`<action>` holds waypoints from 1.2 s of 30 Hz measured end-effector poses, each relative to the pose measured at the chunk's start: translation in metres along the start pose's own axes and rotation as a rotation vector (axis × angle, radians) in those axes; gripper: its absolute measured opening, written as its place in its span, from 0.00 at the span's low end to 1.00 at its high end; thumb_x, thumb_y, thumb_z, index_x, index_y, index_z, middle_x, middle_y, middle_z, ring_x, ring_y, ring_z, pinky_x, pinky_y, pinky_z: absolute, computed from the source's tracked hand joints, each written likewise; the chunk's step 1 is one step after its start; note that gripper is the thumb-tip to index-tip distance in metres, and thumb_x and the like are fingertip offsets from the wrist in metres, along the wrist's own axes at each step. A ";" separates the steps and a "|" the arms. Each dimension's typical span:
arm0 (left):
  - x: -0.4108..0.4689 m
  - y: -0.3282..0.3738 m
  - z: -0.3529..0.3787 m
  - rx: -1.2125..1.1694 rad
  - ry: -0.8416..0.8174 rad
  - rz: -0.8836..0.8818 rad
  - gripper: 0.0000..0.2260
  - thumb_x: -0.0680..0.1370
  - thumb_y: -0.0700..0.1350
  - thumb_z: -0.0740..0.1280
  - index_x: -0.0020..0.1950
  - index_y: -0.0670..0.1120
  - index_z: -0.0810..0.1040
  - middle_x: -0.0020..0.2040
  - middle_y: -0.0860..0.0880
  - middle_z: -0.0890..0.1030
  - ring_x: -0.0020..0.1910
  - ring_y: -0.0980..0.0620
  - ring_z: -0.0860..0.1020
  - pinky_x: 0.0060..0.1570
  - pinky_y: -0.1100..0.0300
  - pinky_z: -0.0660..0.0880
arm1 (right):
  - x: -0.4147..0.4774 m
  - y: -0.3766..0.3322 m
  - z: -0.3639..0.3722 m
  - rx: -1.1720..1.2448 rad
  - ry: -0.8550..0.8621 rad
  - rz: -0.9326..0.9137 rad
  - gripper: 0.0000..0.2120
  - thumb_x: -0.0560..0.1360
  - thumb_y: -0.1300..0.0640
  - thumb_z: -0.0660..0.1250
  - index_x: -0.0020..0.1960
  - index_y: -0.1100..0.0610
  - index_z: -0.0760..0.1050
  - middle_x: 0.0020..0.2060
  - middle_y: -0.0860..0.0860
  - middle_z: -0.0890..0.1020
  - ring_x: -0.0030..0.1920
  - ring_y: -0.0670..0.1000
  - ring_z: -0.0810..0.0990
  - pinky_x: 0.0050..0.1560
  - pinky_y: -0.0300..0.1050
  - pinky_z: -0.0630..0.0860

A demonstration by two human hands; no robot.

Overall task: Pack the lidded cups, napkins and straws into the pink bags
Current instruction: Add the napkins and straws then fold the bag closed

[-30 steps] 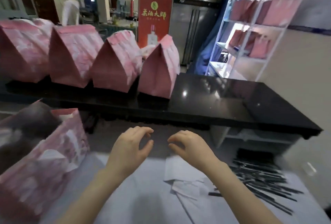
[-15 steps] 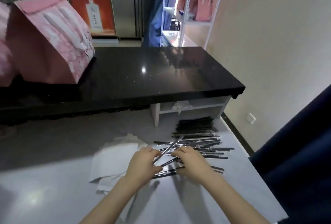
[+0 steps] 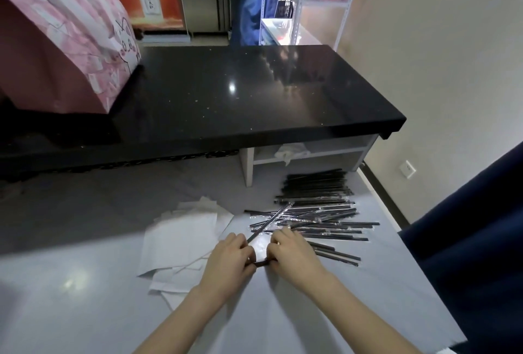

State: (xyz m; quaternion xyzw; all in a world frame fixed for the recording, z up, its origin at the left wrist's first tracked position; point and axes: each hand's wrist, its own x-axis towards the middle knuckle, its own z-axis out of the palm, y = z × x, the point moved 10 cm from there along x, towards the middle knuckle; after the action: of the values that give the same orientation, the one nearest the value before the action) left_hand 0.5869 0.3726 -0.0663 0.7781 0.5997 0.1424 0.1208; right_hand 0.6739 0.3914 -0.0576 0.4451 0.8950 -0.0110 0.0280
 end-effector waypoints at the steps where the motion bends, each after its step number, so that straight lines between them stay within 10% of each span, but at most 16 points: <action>1: -0.001 0.004 -0.002 0.018 0.013 0.027 0.03 0.64 0.40 0.73 0.35 0.46 0.81 0.37 0.48 0.77 0.38 0.44 0.76 0.36 0.53 0.75 | -0.002 -0.003 -0.001 -0.013 0.015 -0.011 0.09 0.52 0.50 0.77 0.29 0.49 0.79 0.30 0.43 0.76 0.36 0.48 0.78 0.34 0.35 0.71; 17: -0.024 0.022 -0.013 0.168 0.079 0.103 0.12 0.60 0.45 0.79 0.33 0.51 0.76 0.30 0.55 0.74 0.31 0.51 0.75 0.30 0.59 0.70 | -0.031 -0.014 -0.014 0.056 0.118 0.019 0.09 0.54 0.54 0.79 0.29 0.50 0.80 0.26 0.44 0.75 0.31 0.48 0.76 0.28 0.37 0.72; 22: -0.036 0.012 -0.054 0.031 0.228 0.102 0.10 0.66 0.43 0.79 0.42 0.51 0.81 0.35 0.54 0.78 0.34 0.50 0.77 0.36 0.60 0.65 | -0.029 -0.020 -0.047 0.198 0.174 0.029 0.07 0.69 0.55 0.74 0.47 0.51 0.83 0.39 0.48 0.81 0.43 0.52 0.81 0.38 0.42 0.76; 25: -0.052 -0.003 -0.097 -0.062 0.363 0.080 0.07 0.71 0.41 0.76 0.46 0.47 0.81 0.38 0.52 0.79 0.35 0.50 0.78 0.36 0.60 0.68 | -0.023 -0.047 -0.096 0.219 0.317 -0.055 0.19 0.58 0.59 0.81 0.48 0.50 0.83 0.35 0.46 0.81 0.35 0.49 0.82 0.29 0.38 0.74; 36: -0.156 -0.090 -0.260 -0.038 0.649 -0.003 0.05 0.76 0.39 0.70 0.51 0.46 0.81 0.45 0.52 0.80 0.44 0.51 0.78 0.41 0.51 0.75 | 0.029 -0.198 -0.220 0.229 0.466 -0.461 0.10 0.73 0.64 0.71 0.53 0.57 0.82 0.43 0.51 0.83 0.42 0.54 0.81 0.39 0.52 0.80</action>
State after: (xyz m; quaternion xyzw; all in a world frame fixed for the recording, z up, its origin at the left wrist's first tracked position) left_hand 0.3737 0.2490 0.1312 0.6889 0.6053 0.3939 -0.0621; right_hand 0.4897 0.3042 0.1590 0.2220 0.9473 -0.0155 -0.2305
